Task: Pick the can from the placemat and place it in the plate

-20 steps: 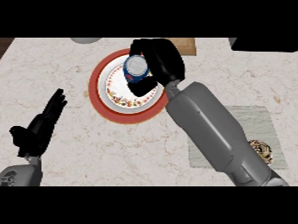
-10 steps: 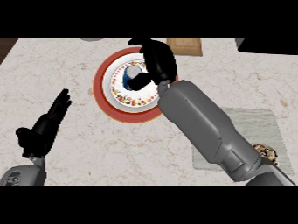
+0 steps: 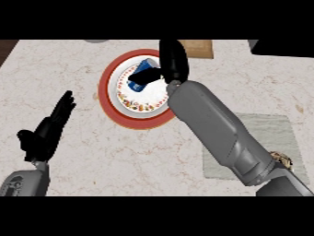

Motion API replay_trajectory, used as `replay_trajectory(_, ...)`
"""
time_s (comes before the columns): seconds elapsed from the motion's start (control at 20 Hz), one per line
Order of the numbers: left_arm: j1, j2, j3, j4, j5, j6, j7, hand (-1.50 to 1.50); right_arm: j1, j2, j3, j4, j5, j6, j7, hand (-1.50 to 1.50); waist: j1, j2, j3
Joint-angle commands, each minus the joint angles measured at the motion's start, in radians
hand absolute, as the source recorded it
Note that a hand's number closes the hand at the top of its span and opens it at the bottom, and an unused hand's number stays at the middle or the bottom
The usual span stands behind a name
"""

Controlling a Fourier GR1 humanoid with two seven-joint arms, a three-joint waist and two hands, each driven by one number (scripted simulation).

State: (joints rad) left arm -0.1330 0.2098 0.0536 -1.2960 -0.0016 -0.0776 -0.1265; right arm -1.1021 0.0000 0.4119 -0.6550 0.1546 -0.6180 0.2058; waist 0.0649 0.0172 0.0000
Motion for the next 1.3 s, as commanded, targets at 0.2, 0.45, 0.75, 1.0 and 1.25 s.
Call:
replay_trajectory(0.2,0.046,0.001,0.021,-0.022,0.024,-0.009,0.005,0.00,0.149,-0.011,-0.237,-0.053,-0.235,0.074,-0.321,-1.50,-0.041,-0.007,0.002)
replay_trajectory(0.45,0.073,0.001,0.029,-0.037,0.012,0.005,-0.018,0.00,0.214,-0.147,-0.345,-0.032,-0.311,0.270,-0.475,-1.50,-0.050,-0.011,0.001)
replay_trajectory(0.75,0.052,-0.024,0.015,-0.007,-0.008,0.018,-0.015,0.00,0.316,-0.257,-0.369,0.021,-0.312,0.482,-0.637,-1.50,-0.056,-0.012,0.001)
replay_trajectory(1.0,0.064,0.007,0.034,-0.156,0.023,0.000,0.110,0.00,0.331,-0.268,-0.377,0.073,-0.281,0.555,-0.695,-1.50,-0.053,-0.017,0.001)
replay_trajectory(1.25,0.087,-0.013,0.019,-0.078,-0.023,0.005,0.006,0.00,0.262,-0.299,-0.412,0.284,-0.231,0.599,-0.819,-1.50,-0.045,-0.011,0.001)
